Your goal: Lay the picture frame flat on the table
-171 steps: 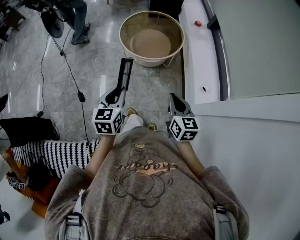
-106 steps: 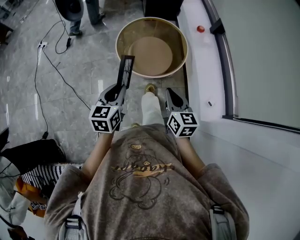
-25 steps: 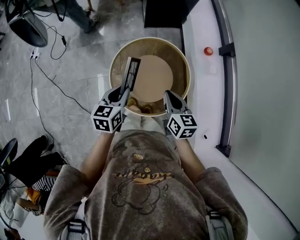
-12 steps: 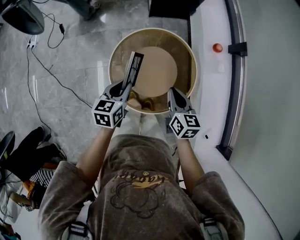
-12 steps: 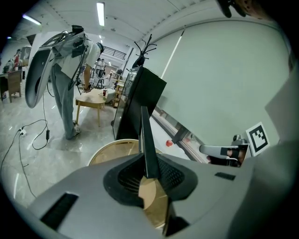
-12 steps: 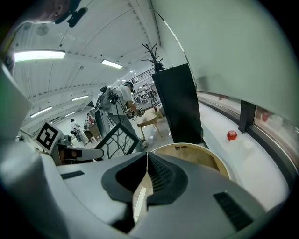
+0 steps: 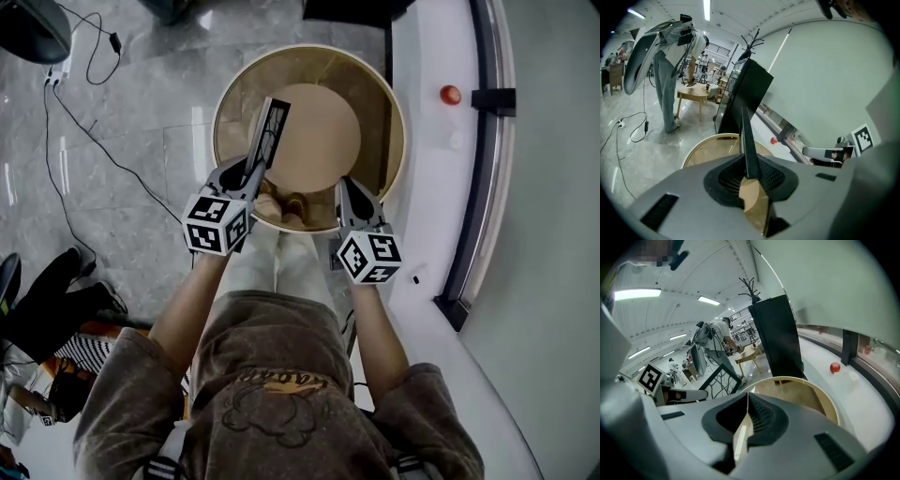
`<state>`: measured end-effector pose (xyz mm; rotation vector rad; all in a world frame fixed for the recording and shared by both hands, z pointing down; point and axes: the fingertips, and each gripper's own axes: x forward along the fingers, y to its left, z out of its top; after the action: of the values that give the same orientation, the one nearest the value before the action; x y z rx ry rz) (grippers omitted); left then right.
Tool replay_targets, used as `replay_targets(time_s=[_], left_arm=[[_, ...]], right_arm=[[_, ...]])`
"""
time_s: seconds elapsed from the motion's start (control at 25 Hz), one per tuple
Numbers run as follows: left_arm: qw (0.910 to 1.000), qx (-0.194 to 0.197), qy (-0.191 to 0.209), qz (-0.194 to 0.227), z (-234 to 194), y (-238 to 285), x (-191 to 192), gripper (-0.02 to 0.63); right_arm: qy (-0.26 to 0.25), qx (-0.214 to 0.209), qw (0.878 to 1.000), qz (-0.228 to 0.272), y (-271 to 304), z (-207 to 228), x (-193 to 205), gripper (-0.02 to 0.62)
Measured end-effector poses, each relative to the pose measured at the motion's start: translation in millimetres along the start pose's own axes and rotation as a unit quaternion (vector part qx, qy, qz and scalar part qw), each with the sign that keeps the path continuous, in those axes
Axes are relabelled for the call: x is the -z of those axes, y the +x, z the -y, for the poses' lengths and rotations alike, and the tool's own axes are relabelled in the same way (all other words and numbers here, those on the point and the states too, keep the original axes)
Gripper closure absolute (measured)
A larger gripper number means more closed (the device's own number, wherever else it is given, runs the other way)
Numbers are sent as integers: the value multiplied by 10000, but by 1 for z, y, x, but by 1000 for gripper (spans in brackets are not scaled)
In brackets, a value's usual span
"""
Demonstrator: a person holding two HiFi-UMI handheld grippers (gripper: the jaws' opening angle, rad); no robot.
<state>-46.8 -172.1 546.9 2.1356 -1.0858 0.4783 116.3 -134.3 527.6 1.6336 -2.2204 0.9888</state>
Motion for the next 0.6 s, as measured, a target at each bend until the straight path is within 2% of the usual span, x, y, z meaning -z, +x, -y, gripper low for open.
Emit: replay_targets(time_s=[0.32,0.6], left_arm=[[9999,-30,-86,-127,-26,34,21,528],[9992,-58,-324,-224,-46,61,50,528]], right_arm=[[-30,-66,9998,-207,34,12,23,575],[-23,-45,9993,-378,52,26,42,574]])
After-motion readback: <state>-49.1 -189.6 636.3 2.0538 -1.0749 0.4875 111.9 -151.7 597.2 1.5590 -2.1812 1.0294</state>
